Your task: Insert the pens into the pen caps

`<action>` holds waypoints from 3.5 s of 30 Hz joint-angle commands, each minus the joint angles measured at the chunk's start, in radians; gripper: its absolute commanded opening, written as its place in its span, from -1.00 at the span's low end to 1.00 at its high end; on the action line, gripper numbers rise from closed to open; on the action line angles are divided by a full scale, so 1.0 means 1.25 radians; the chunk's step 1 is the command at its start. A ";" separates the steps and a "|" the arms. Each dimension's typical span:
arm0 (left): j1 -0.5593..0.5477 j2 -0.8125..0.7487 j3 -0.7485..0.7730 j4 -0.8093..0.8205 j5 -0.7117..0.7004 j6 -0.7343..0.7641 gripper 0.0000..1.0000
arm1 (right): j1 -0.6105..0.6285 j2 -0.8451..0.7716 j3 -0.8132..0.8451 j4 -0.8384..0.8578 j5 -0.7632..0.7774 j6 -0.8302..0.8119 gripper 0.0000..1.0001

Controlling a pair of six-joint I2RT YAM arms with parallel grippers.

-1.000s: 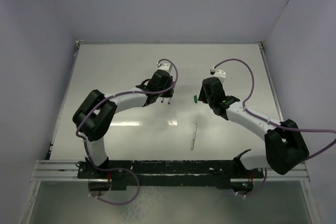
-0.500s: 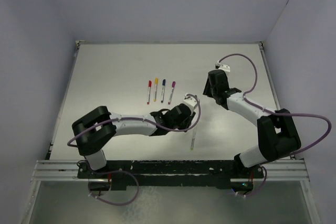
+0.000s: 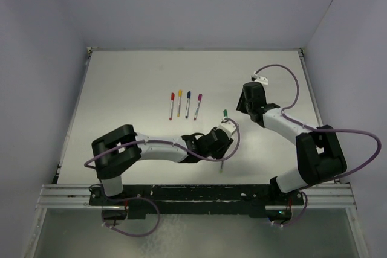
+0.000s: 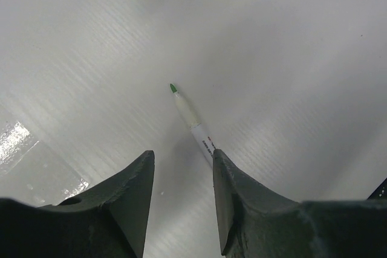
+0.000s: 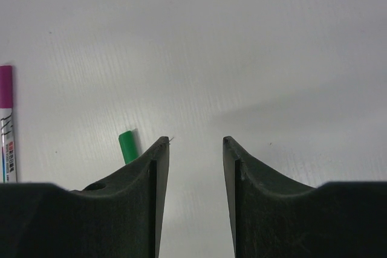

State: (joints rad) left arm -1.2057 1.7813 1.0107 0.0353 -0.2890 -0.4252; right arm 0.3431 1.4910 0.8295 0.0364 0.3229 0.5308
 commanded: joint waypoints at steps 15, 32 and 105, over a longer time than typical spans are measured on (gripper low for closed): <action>-0.046 0.095 0.094 -0.085 -0.042 -0.006 -0.03 | -0.014 -0.036 -0.050 0.065 -0.029 0.026 -0.17; -0.048 0.087 0.003 -0.257 -0.053 -0.116 -1.00 | -0.014 -0.066 -0.054 0.076 -0.110 0.037 -0.18; 0.105 -0.318 -0.257 0.063 0.088 -0.082 -1.00 | 0.105 0.242 0.162 -0.054 -0.003 -0.013 -0.27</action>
State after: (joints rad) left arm -1.0851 1.3830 0.6842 0.0628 -0.1860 -0.5148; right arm 0.4667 1.7863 1.0012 -0.0151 0.2806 0.4973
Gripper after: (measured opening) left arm 0.027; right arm 0.396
